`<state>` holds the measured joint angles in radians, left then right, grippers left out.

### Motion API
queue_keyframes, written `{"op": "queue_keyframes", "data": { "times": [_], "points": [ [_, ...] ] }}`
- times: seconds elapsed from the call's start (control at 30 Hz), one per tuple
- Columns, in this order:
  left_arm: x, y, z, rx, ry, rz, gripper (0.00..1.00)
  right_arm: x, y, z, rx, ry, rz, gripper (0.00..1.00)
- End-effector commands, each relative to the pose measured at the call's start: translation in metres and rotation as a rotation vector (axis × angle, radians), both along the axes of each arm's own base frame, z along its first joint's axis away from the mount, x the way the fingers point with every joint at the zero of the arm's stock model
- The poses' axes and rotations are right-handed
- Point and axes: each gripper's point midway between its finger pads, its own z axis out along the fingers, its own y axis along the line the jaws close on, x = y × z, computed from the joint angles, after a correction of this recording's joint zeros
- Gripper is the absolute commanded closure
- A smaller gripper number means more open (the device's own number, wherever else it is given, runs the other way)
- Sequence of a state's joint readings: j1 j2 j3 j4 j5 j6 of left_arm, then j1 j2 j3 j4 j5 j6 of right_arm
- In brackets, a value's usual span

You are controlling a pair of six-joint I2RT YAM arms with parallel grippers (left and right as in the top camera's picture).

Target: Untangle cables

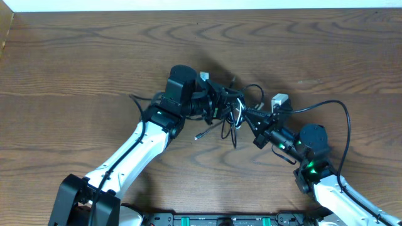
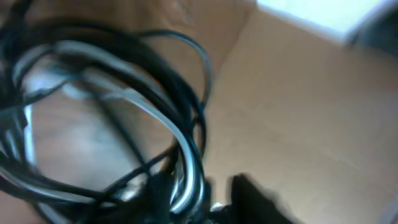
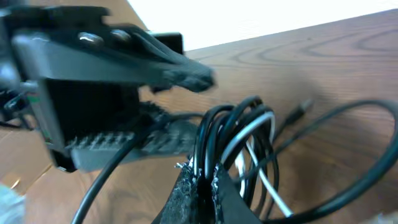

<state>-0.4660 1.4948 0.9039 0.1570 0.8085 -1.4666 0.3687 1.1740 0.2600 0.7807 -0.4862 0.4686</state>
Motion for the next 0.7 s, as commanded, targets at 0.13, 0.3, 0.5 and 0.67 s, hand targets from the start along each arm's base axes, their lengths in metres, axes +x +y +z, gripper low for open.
{"op": "queue_keyframes", "data": {
  "times": [0.13,0.3,0.5,0.67],
  "points": [
    [-0.007,-0.001,0.013,0.088,-0.504,-0.240,0.54,0.024,-0.003,0.018,0.012,0.047,-0.066,0.99],
    [-0.008,-0.001,0.009,0.134,-0.661,-0.303,0.54,0.034,0.000,0.022,-0.034,0.156,-0.074,0.99],
    [-0.007,0.017,-0.029,0.332,-0.668,-0.330,0.55,0.049,-0.009,0.042,-0.021,0.285,-0.132,0.99],
    [-0.001,0.034,-0.051,0.464,-0.598,-0.284,0.59,0.053,-0.019,0.047,-0.009,0.357,-0.170,0.99]
  ]
}}
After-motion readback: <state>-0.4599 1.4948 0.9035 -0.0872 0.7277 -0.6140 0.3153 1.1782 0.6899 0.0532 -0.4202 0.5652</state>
